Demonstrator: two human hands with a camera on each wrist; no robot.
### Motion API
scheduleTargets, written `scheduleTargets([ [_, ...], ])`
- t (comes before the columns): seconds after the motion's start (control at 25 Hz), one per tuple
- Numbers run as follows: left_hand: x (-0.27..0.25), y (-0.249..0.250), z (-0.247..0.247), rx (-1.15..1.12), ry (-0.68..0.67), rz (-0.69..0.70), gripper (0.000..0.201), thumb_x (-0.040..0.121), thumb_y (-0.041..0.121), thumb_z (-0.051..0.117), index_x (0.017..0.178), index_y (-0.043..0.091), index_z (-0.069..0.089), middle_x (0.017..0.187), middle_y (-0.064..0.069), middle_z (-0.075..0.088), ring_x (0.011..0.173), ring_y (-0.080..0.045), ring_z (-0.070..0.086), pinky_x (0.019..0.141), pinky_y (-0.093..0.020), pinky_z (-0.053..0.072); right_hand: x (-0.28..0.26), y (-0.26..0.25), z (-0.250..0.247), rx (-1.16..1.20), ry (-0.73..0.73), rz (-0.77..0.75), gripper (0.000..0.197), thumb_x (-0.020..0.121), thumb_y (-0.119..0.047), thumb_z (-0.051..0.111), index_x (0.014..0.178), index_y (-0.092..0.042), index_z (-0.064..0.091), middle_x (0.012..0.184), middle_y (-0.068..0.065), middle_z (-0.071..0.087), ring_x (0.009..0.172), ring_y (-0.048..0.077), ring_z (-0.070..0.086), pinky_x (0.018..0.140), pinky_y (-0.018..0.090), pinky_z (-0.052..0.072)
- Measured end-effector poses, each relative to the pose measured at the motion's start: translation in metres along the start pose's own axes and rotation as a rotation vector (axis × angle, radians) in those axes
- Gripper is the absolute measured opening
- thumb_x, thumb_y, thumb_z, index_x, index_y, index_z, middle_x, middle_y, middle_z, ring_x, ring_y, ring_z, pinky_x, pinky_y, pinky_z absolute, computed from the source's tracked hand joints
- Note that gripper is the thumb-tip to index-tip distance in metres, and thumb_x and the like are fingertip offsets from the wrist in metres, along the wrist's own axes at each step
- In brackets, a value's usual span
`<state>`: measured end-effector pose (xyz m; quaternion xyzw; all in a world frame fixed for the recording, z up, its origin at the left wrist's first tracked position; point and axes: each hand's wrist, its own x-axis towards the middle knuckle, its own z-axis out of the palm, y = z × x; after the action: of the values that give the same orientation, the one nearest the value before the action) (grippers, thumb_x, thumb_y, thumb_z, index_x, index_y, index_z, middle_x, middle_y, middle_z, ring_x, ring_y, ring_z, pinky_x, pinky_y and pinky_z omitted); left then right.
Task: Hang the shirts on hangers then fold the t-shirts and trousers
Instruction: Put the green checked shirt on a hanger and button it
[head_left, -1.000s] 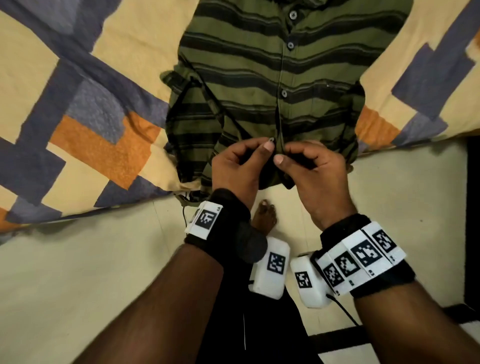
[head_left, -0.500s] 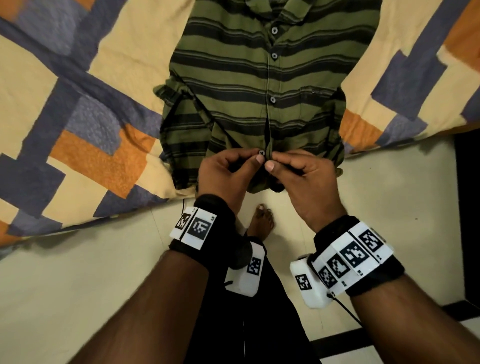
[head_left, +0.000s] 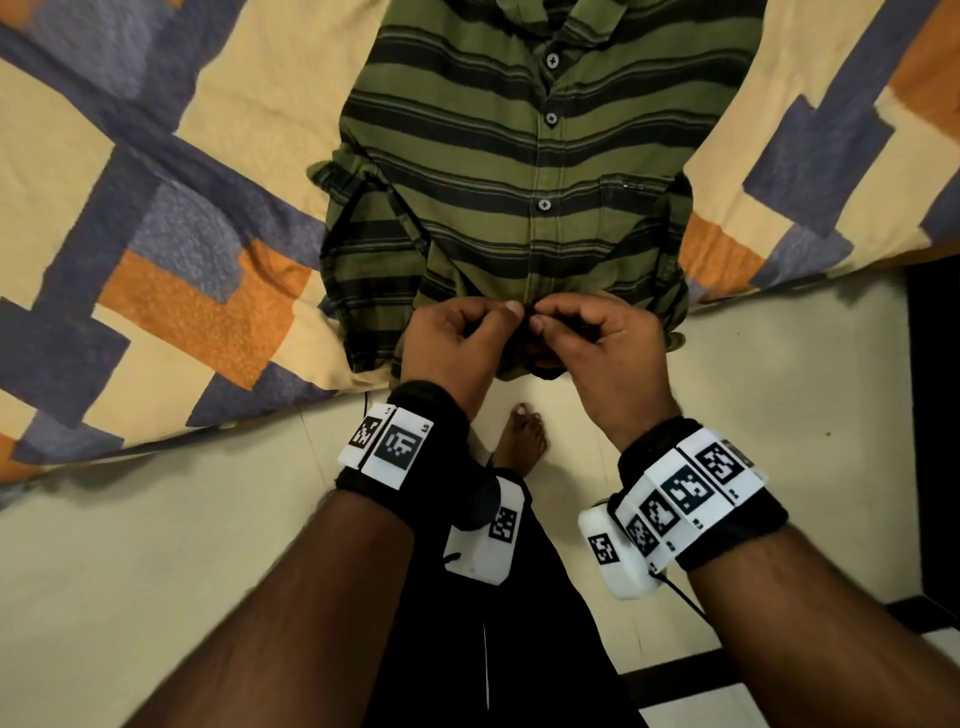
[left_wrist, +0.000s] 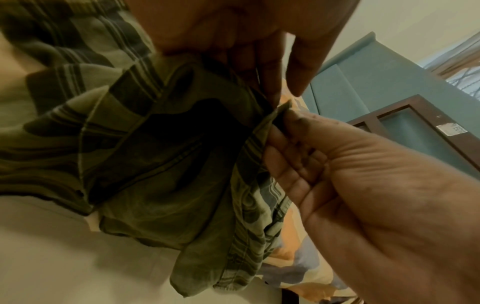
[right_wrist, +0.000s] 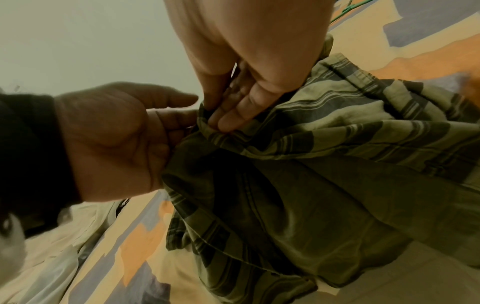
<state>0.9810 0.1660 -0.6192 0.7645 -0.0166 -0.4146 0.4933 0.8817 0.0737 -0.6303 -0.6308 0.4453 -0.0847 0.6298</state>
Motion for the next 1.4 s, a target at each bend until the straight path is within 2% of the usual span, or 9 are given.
scheduleTargets([
  [0.12,0.0,0.002,0.001,0.003,-0.016,0.005,0.012,0.087,0.014,0.066,0.078,0.014,0.074,0.063,0.006,0.069,0.057,-0.005,0.065,0.053,-0.019,0.049,0.004,0.004,0.002,0.012,-0.009,0.032,0.011,0.083,-0.011,0.071,0.086,-0.022,0.071,0.09,0.014,0.069,0.081,0.026,0.07,0.068,0.041,0.06],
  [0.4,0.007,0.003,0.001,0.091,-0.054,0.047,0.018,0.09,0.012,0.062,0.076,0.02,0.069,0.065,0.005,0.066,0.059,-0.007,0.064,0.055,-0.022,0.053,-0.001,0.0,0.004,0.089,0.013,0.155,0.009,0.088,-0.01,0.066,0.084,-0.017,0.07,0.079,0.008,0.069,0.072,0.023,0.068,0.062,0.036,0.058],
  [0.72,0.006,0.003,-0.001,-0.152,-0.08,-0.036,0.019,0.091,0.001,0.057,0.075,0.01,0.062,0.054,0.004,0.058,0.043,-0.002,0.051,0.043,-0.014,0.04,0.002,-0.001,-0.001,0.152,-0.162,0.226,0.022,0.097,-0.007,0.051,0.085,-0.025,0.058,0.079,0.007,0.059,0.069,0.024,0.059,0.051,0.031,0.051],
  [0.8,0.004,-0.003,-0.001,-0.114,-0.084,-0.086,0.019,0.093,0.006,0.054,0.076,0.012,0.061,0.063,-0.004,0.058,0.049,-0.006,0.054,0.047,-0.017,0.043,0.003,0.006,-0.005,0.091,-0.171,0.21,0.02,0.096,-0.009,0.053,0.086,-0.025,0.058,0.079,0.004,0.06,0.067,0.02,0.06,0.053,0.031,0.052],
  [0.96,-0.002,-0.031,-0.009,0.208,-0.23,-0.18,0.022,0.086,0.002,0.059,0.081,0.022,0.064,0.07,0.005,0.063,0.055,0.002,0.056,0.059,-0.018,0.047,-0.005,0.025,-0.004,-0.126,-0.133,0.13,0.021,0.087,-0.014,0.067,0.09,-0.033,0.057,0.089,-0.002,0.062,0.076,0.008,0.059,0.065,0.028,0.051],
  [1.08,-0.013,-0.039,-0.01,0.196,-0.261,-0.112,0.031,0.079,-0.01,0.059,0.086,0.02,0.063,0.074,0.007,0.064,0.064,0.005,0.059,0.067,-0.014,0.049,-0.014,0.033,0.001,-0.16,-0.138,0.147,0.042,0.075,-0.016,0.079,0.093,-0.037,0.047,0.095,-0.01,0.059,0.087,0.0,0.058,0.078,0.02,0.049],
  [1.16,-0.016,-0.039,-0.011,0.144,-0.271,-0.081,0.034,0.076,-0.014,0.061,0.085,0.018,0.061,0.074,0.006,0.063,0.067,0.005,0.059,0.069,-0.011,0.048,-0.015,0.036,0.007,-0.063,-0.121,0.176,0.046,0.07,-0.016,0.081,0.091,-0.038,0.046,0.093,-0.003,0.06,0.089,0.007,0.059,0.084,0.029,0.049],
  [1.24,-0.013,-0.045,-0.012,0.225,-0.268,-0.038,0.036,0.073,-0.013,0.063,0.085,0.02,0.06,0.08,0.003,0.063,0.078,-0.004,0.062,0.076,-0.016,0.048,-0.013,0.033,0.009,0.113,-0.079,0.193,0.041,0.072,-0.005,0.078,0.09,-0.027,0.048,0.082,0.001,0.059,0.079,0.01,0.057,0.079,0.031,0.051],
  [1.4,-0.008,-0.047,-0.026,0.513,-0.093,0.043,0.025,0.077,-0.001,0.066,0.098,0.012,0.07,0.097,-0.003,0.06,0.089,-0.017,0.059,0.081,-0.02,0.044,-0.005,0.02,-0.005,0.094,-0.041,0.107,0.032,0.087,0.007,0.059,0.092,-0.021,0.045,0.077,-0.006,0.047,0.066,-0.006,0.048,0.068,0.012,0.043],
])
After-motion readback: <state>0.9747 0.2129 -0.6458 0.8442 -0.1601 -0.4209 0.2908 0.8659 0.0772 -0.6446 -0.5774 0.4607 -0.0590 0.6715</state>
